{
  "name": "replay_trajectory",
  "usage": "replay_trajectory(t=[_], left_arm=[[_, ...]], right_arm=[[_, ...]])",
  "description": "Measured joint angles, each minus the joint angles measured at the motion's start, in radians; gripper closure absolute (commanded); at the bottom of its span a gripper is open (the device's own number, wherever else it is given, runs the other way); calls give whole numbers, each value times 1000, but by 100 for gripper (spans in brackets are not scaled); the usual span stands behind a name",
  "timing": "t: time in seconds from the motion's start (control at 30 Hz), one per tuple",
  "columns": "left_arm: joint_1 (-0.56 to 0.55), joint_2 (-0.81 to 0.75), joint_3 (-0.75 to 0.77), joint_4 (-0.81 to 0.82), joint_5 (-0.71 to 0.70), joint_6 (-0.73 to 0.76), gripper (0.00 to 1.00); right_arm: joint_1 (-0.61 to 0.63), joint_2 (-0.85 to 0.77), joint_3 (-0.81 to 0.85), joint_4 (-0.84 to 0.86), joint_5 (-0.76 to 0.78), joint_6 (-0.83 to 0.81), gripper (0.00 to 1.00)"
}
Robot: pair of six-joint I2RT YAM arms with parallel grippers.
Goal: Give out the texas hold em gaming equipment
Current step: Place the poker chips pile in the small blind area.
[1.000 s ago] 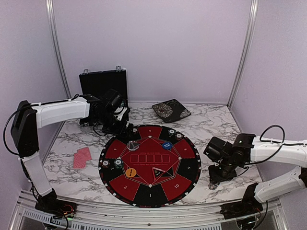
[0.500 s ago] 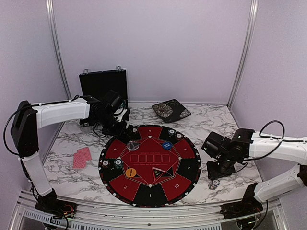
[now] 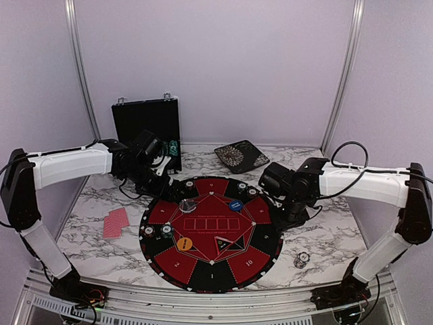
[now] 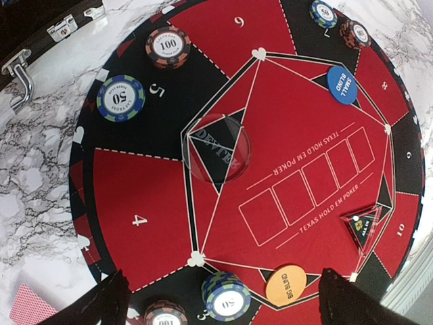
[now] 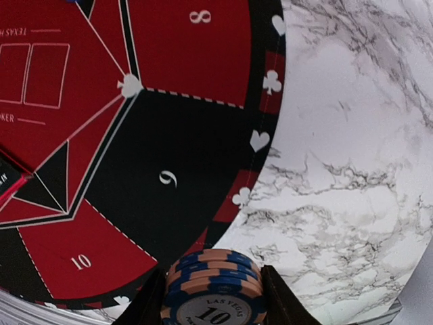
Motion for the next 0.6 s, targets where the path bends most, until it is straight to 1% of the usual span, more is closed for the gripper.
replay_trajectory(t=[0.3, 0.6], left_arm=[[21, -62, -89, 19, 15, -2, 1], [43, -91, -98, 38, 33, -2, 1]], right_arm=[[-38, 256, 270, 43, 17, -130, 69], [-59, 530, 573, 64, 13, -233, 71]])
